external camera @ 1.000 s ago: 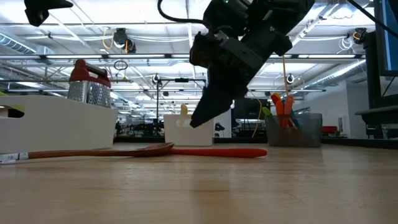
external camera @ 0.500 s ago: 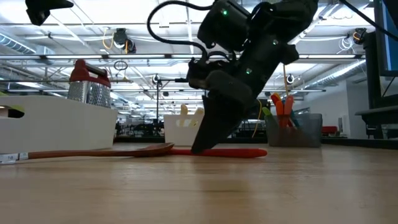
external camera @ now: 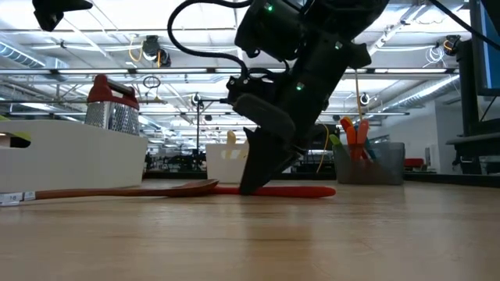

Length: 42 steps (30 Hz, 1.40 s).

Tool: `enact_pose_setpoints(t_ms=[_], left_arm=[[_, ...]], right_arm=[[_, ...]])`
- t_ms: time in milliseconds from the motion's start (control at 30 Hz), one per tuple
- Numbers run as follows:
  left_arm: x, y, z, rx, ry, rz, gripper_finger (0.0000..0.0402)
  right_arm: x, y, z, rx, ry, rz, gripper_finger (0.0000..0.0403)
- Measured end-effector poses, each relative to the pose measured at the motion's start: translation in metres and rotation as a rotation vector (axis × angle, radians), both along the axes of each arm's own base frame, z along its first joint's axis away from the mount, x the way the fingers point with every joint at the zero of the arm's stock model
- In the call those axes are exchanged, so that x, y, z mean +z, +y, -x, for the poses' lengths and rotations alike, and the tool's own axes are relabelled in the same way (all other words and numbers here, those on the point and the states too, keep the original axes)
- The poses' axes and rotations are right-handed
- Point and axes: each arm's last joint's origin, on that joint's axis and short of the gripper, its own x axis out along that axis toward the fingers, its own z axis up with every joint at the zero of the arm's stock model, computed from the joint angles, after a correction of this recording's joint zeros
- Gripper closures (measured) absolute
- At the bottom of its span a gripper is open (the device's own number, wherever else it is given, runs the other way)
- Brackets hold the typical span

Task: Pick & Place Kitchen Items
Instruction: Put the red serving spoon into the bottom white bin

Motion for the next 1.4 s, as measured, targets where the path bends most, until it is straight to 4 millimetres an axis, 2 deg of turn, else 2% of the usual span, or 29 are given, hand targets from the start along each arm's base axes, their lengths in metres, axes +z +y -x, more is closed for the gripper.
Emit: enact_pose_setpoints(t_ms=[133,300,433,867,1033,1400], left_arm=[[0.0,0.0,0.0,0.0,0.0,-0.002,0.0201],[0.0,0.0,0.0,0.0,0.0,-0.002,0.0202],[0.0,0.0,0.0,-0.002,0.002,-0.013,0.0202],[0.001,0.001,-0.001,0.032,0.004,-0.03,0.0202],[0.0,0.001,-0.004,0.038,0.009,0.004,0.0202],[-0.003,0.002,-0.027,0.035,0.1,0.042,0.0202]], right_arm=[[0.0,0.0,0.0,-0.067,-0.007,-0.023,0.0382],[0.0,-0.004,0.0,-0.18,-0.019,-0.062,0.038],[0.008,-0.008,0.0,-0.22,-0.041,-0.072,0.0384],[0.062,-0.028,0.002,-0.254,-0.186,-0.075,0.0384],[0.085,-0.035,0.0,-0.272,-0.29,-0.1,0.0384],[0.134,-0.053,-0.016,-0.248,-0.653,-0.252,0.0385]])
